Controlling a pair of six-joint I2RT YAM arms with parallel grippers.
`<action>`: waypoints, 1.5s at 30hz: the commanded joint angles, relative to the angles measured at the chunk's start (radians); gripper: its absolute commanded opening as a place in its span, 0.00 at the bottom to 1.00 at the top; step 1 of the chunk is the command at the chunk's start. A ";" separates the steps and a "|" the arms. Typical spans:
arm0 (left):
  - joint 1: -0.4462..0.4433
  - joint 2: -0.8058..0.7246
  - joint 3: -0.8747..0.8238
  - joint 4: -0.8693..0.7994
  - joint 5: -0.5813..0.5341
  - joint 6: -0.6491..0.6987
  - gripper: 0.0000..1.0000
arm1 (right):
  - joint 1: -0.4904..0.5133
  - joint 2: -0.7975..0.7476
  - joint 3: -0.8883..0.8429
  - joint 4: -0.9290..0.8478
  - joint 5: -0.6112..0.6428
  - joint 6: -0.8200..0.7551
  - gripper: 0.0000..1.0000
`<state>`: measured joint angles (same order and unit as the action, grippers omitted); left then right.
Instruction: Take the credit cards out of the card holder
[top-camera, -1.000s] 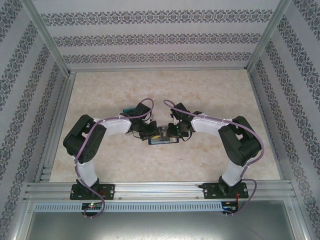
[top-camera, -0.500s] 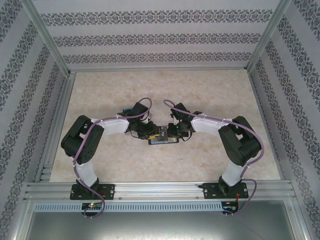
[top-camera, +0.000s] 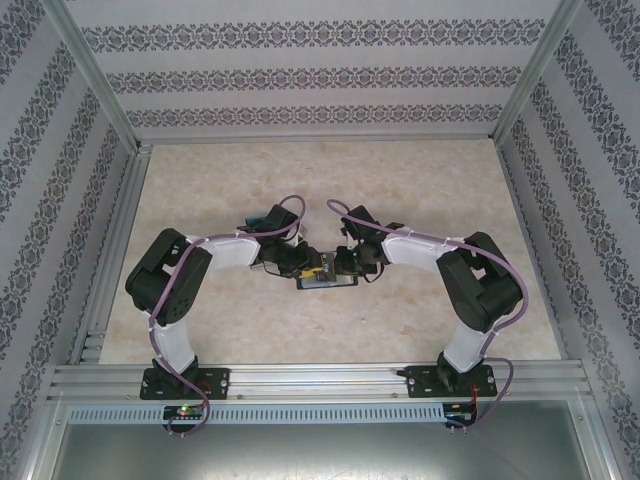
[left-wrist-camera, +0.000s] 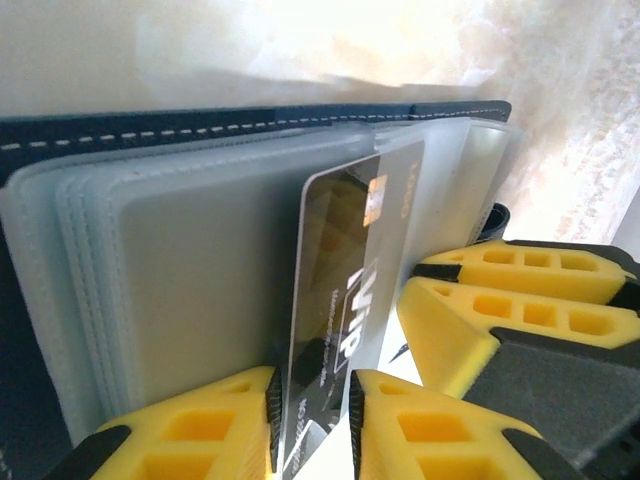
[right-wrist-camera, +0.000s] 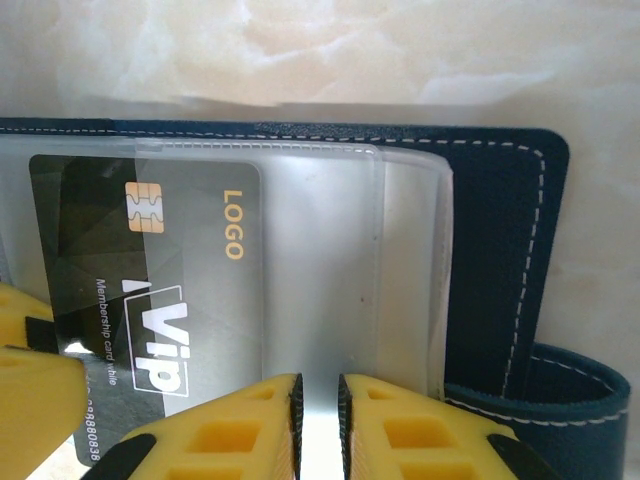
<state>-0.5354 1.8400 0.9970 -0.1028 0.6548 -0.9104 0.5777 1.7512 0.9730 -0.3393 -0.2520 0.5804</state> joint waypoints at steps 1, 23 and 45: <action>-0.007 0.023 0.007 0.035 0.016 -0.015 0.26 | -0.004 0.026 -0.016 -0.017 -0.001 0.018 0.21; 0.033 -0.099 -0.064 -0.092 -0.037 0.079 0.02 | -0.005 0.007 -0.032 -0.009 0.004 0.022 0.21; 0.066 -0.331 0.092 -0.536 -0.176 0.336 0.02 | 0.000 -0.070 -0.047 0.015 0.024 0.029 0.26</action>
<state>-0.4820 1.5467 1.0286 -0.5014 0.5274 -0.6712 0.5785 1.7206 0.9398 -0.3054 -0.2516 0.6029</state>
